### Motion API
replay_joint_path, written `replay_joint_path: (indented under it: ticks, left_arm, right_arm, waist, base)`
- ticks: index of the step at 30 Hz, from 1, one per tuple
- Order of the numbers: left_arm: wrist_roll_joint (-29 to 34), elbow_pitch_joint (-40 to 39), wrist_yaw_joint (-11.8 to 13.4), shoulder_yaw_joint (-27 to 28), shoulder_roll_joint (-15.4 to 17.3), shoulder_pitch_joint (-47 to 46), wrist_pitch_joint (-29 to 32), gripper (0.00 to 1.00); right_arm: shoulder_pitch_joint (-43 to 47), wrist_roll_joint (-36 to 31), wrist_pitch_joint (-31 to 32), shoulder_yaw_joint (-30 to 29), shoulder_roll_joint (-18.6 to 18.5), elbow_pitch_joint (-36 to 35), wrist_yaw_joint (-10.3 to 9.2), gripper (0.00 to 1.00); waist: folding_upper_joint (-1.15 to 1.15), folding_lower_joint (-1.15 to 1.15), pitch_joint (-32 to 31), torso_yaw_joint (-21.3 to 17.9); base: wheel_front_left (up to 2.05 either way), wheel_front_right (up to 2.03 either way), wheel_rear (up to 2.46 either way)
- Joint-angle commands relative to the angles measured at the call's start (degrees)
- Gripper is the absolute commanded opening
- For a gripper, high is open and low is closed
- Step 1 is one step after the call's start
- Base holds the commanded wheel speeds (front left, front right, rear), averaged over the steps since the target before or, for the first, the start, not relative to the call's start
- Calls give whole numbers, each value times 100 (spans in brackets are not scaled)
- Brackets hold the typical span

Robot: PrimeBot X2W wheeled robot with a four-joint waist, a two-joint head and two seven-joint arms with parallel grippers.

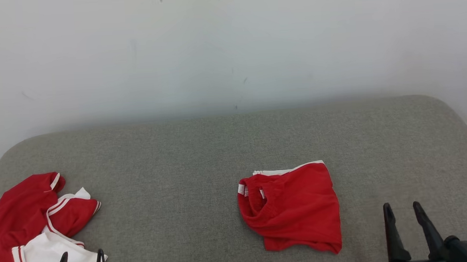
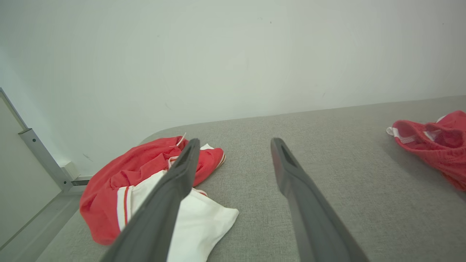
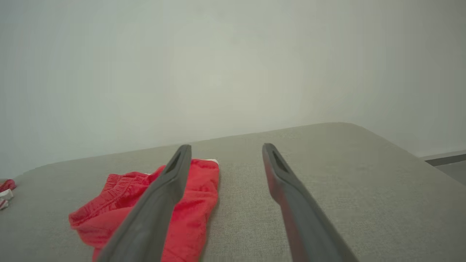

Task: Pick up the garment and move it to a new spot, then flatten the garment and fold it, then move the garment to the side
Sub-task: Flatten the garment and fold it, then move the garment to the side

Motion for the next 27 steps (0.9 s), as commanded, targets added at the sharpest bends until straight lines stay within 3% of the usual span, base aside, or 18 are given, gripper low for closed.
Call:
replay_joint_path:
  ticks: [1, 13, 27]
  left_arm:
    - [-12, 13, -23, -20, 34, 29, -18, 100]
    - [-185, 131, -91, -185, 137, 132, -18, 100]
    - [-614, 331, -148, -346, 317, 101, -18, 100]
  right_arm:
    - [83, -77, -1, 50, 55, -25, -11, 100]
    - [130, -646, -1, 248, 78, 42, -11, 100]
    - [88, -731, -1, 216, 131, 226, -11, 100]
  waist:
    - [0, 0, -24, 27]
    - [0, 0, -81, 126]
    - [0, 0, -129, 138]
  base:
    - [0, 0, 0]
    - [0, 0, 0]
    - [0, 0, 0]
